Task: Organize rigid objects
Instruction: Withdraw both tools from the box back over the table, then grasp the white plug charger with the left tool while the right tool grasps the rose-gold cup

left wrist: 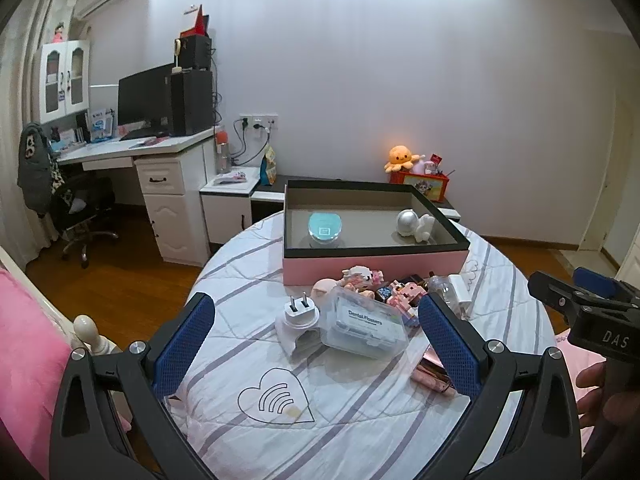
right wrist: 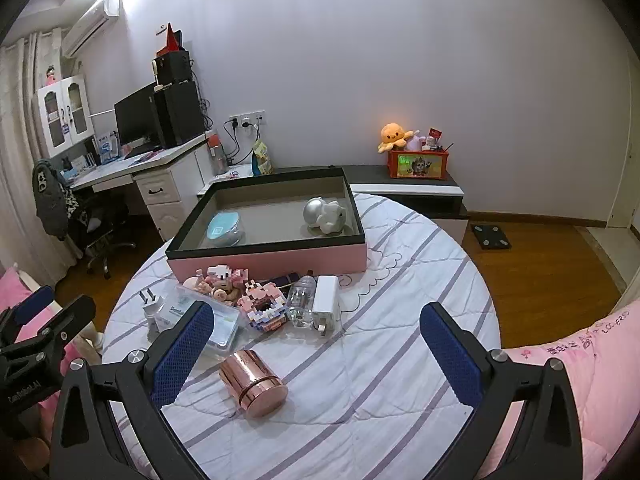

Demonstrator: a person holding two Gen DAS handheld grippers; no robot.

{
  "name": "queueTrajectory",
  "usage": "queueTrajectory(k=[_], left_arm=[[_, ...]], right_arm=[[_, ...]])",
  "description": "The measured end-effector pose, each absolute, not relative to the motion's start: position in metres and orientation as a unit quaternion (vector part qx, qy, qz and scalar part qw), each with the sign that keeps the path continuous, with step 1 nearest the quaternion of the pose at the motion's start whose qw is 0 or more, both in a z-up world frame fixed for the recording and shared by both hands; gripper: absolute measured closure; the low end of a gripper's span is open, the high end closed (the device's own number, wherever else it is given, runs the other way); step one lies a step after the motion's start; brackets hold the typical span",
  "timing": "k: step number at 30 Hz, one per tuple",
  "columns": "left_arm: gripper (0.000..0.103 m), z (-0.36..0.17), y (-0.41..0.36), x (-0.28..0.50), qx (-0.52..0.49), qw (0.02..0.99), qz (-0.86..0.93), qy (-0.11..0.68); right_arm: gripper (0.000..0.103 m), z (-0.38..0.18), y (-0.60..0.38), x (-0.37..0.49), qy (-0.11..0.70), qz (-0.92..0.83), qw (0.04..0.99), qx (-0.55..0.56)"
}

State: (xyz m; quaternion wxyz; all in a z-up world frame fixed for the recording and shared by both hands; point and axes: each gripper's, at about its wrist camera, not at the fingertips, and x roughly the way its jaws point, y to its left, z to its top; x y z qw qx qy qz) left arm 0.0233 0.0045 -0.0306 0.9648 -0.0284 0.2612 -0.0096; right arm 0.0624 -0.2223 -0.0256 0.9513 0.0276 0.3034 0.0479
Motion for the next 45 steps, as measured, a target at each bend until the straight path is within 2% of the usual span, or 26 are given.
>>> queueTrajectory(k=[20, 32, 45], left_arm=[[0.0, -0.053, 0.013, 0.025, -0.03, 0.956, -0.001, 0.293], [0.0, -0.096, 0.016, 0.047, -0.016, 0.937, 0.003, 0.35], [0.0, -0.137, 0.038, 0.098, 0.021, 0.919, 0.002, 0.394]], right_arm=[[0.0, -0.04, -0.215, 0.064, 0.329, 0.065, 0.942, 0.017], [0.0, -0.097, -0.198, 0.084, 0.402, 0.113, 0.909, 0.006], [0.0, -0.134, -0.177, 0.11, 0.444, 0.13, 0.886, -0.014]])
